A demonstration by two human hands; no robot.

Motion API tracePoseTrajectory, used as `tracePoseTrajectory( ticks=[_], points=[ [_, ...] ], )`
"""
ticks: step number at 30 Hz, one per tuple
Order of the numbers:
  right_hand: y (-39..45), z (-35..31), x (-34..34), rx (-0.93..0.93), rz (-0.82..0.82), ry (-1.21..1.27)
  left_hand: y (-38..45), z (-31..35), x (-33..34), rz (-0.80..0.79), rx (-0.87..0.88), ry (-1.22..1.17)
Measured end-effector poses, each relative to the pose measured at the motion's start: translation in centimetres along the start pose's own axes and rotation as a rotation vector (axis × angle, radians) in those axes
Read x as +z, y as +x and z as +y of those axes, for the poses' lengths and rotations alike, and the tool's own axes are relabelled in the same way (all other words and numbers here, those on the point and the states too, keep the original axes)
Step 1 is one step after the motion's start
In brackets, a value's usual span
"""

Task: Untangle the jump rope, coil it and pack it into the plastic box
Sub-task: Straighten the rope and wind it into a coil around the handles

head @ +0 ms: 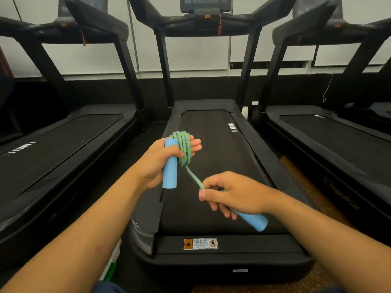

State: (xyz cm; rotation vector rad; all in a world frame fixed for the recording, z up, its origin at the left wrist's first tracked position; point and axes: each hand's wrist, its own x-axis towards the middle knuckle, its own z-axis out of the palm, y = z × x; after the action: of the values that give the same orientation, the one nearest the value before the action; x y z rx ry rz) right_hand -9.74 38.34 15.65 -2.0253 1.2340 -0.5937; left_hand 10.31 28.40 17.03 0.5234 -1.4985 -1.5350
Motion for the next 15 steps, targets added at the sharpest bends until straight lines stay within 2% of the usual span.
tracePoseTrajectory(
  ticks=[4, 7, 11, 15],
  points=[
    [-1.4, -2.1, -1.5, -0.05, 0.103, -0.134, 0.1, -0.8, -0.4, 0.037, -0.037, 0.106],
    [-1.9, -2.3, -3.0, -0.102, 0.241, -0.205, -0.1, -0.8, -0.3, -0.032, -0.103, 0.216],
    [-1.5, -1.2, -4.9, -0.159, 0.42, -0.2, -1.0, -0.9, 0.7, -0.303, -0.249, 0.365],
    [-0.7, 1.0, -5.7, -0.179, 0.499, -0.147, -1.5, -0.6, 2.1, -0.564, -0.317, 0.316]
  ],
)
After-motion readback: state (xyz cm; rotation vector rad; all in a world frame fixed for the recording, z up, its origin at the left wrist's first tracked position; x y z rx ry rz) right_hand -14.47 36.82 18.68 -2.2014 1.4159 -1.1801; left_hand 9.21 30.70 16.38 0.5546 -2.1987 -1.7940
